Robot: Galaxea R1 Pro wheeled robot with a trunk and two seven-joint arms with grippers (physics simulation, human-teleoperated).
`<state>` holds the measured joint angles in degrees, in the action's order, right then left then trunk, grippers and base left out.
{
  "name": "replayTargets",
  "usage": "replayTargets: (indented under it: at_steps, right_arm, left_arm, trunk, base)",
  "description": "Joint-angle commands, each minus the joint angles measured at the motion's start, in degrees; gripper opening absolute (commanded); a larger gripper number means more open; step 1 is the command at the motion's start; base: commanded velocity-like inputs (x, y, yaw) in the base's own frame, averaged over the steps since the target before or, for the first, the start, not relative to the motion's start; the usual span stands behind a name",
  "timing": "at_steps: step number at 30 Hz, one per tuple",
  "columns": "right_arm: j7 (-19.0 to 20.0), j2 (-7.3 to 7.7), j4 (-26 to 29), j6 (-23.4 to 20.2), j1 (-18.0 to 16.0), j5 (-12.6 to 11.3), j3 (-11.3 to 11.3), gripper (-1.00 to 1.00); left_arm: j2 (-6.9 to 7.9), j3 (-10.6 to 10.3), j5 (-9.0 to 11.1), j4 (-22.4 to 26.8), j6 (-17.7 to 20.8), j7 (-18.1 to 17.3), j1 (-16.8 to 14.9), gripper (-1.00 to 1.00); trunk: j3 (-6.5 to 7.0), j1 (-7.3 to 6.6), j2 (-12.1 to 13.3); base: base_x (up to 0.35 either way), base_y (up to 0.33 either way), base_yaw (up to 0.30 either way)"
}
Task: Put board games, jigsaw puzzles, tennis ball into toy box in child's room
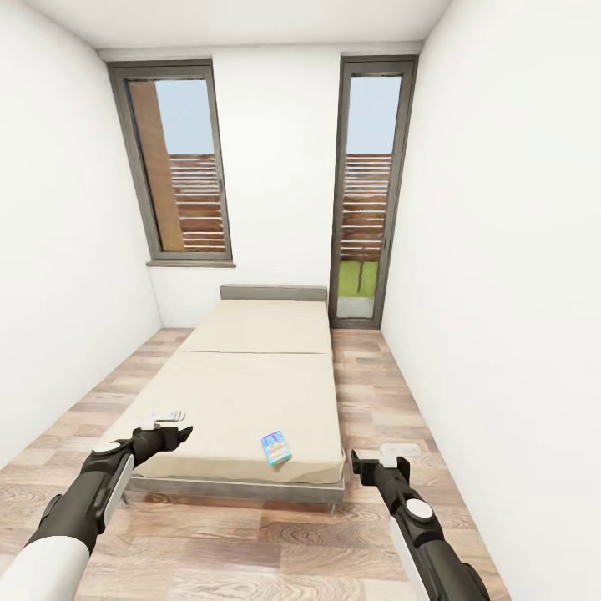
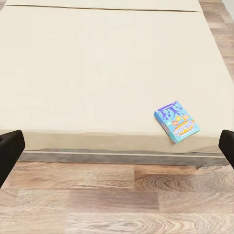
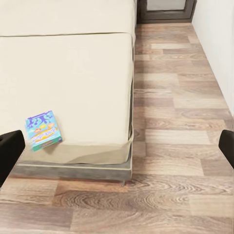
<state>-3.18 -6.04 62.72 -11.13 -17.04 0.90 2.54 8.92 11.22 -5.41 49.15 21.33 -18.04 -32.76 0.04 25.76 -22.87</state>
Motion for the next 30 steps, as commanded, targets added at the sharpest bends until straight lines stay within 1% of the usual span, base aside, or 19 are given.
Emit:
replayTargets:
  at_steps: [1, 8, 17, 23, 27, 30]
  right_arm:
    - [-0.4, 0.02, 0.1, -0.2, 0.0, 0.1, 0.1, 1.0]
    - [-1.8, 0.06, 0.0, 0.5, 0.0, -0.1, 0.1, 1.0]
    - [-2.1, -0.11, 0.0, 0.6, 0.0, -0.6, 0.1, 1.0]
    - [-2.0, -0.42, 0.0, 0.1, 0.0, -0.7, 0.1, 1.0]
    - [-2.1, -0.63, 0.0, 0.0, 0.0, -0.7, 0.0, 1.0]
    - [-2.1, -0.63, 0.1, 0.3, 0.0, -0.7, 0.0, 1.0]
  left_arm:
    - [-0.04, 0.2, -0.6, 0.1, 0.2, -0.5, 0.0, 1.0]
    - [-0.04, 0.3, -0.6, 0.1, 0.2, -0.5, 0.0, 1.0]
    - [-0.04, 0.4, -0.5, 0.1, 0.2, -0.6, 0.0, 1.0]
    - [0.0, 0.4, -0.5, 0.1, 0.2, -0.6, 0.0, 1.0]
    - [0.04, 0.5, -0.5, 0.1, 0.2, -0.6, 0.0, 1.0]
    - [0.07, 0.5, -0.3, 0.1, 0.2, -0.6, 0.0, 1.0]
  trunk:
    - [-0.03, 0.02, 0.0]
    - [-0.03, 0.02, 0.0]
    - [-0.05, 0.02, 0.0]
    - [-0.24, 0.02, 0.0]
    - [-0.39, 0.02, 0.0]
    - [-0.45, 0.02, 0.0]
  base:
    - [0.005, 0.006, 0.0]
    - [0.099, 0.052, 0.0]
    - [0.058, 0.038, -0.01]
    - [0.005, 0.131, -0.167]
    - [0.001, 0.044, -0.229]
    - [0.0, 0.014, -0.119]
